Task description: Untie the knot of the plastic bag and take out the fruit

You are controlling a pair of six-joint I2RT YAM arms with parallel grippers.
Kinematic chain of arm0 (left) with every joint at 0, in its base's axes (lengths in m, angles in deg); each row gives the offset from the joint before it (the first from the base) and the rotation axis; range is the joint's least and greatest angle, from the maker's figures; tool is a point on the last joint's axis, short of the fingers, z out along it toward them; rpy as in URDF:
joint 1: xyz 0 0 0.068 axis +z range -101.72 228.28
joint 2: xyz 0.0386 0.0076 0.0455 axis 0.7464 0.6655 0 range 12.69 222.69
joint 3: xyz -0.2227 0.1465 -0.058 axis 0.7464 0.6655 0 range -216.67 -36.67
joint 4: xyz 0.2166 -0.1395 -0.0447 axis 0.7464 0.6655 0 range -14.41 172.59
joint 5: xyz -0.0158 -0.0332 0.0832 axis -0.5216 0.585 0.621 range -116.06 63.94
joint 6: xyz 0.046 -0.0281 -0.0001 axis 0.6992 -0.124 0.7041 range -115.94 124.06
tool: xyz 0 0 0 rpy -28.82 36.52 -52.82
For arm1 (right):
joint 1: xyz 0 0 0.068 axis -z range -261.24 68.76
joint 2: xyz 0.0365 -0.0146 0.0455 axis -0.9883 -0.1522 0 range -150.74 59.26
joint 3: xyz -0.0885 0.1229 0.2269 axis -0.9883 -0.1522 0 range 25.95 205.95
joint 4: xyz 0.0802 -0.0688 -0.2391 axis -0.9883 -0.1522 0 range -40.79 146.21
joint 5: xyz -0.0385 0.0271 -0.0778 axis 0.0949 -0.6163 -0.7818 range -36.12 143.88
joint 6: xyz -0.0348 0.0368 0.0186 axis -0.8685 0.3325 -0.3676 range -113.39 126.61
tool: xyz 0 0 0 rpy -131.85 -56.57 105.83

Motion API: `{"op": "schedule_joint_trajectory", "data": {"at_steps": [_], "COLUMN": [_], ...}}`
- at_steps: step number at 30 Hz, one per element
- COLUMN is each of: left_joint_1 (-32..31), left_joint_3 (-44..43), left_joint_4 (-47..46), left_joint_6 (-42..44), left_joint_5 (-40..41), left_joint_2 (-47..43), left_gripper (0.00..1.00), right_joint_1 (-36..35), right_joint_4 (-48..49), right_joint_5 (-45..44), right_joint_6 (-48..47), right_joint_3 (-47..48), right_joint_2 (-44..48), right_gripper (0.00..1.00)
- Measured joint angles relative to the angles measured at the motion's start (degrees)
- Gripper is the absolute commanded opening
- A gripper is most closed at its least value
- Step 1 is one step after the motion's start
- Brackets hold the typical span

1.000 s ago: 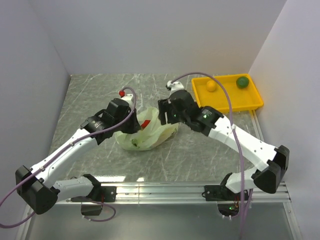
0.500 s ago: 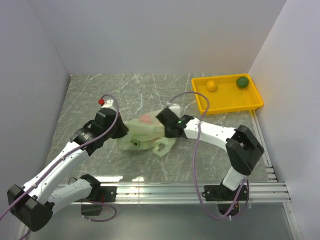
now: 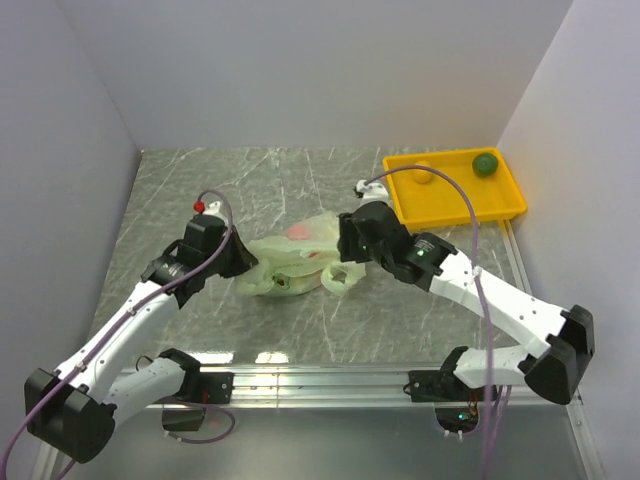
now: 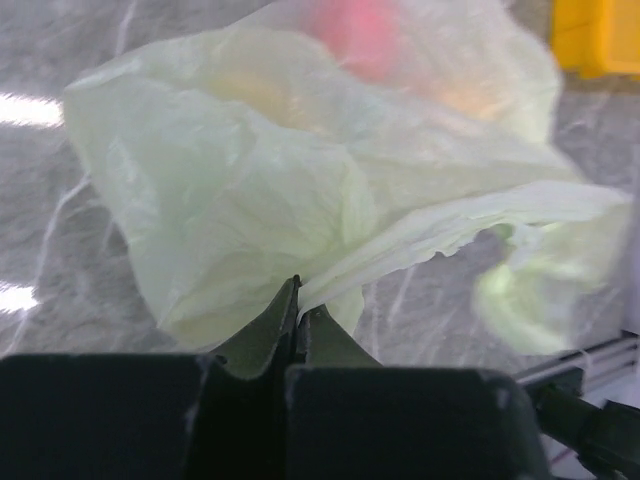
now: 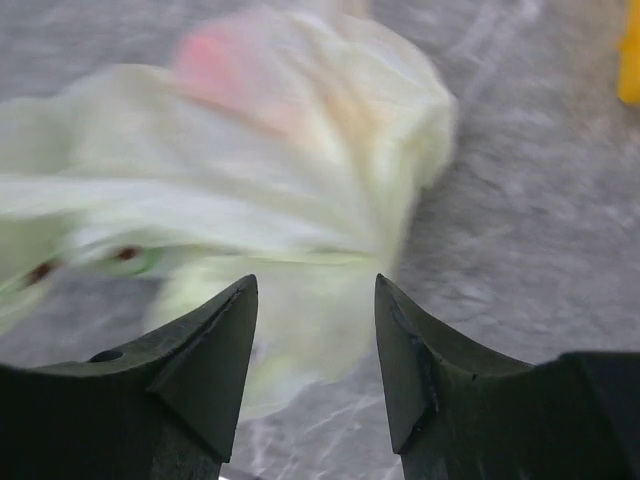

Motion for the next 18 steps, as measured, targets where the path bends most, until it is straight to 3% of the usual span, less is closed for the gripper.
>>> {"op": "schedule_joint_trajectory", "data": {"at_steps": [5, 9, 12, 18], "left_joint_1": [0.00, 0.00, 0.00, 0.00], "left_joint_3": [-6.58, -10.80, -11.91, -12.20], "left_joint_4": [-0.28, -0.24, -0.37, 0.02], "left_joint_6": [-0.02, -0.04, -0.28, -0.90], "left_joint_5": [-3.91, -4.33, -4.31, -4.31], "left_joint_2": [2.73, 3.58, 3.58, 4.87], "left_gripper": [0.01, 0.01, 0.01, 0.00], "right_joint_1": [-8.00, -8.74, -9.03, -9.64], "right_joint_4": [0.50, 3.02, 5.16, 11.78], "right_joint_5": [-0.44, 2.40, 6.58, 11.85], "right_joint_6": [-2.34, -4.42, -5.09, -4.46], "right_joint_3": [6.86, 8.81, 8.74, 7.10], "right_joint_2": [2.93, 3.76, 1.55, -9.57], "right_gripper": [0.64, 0.41, 0.31, 0.25]}}
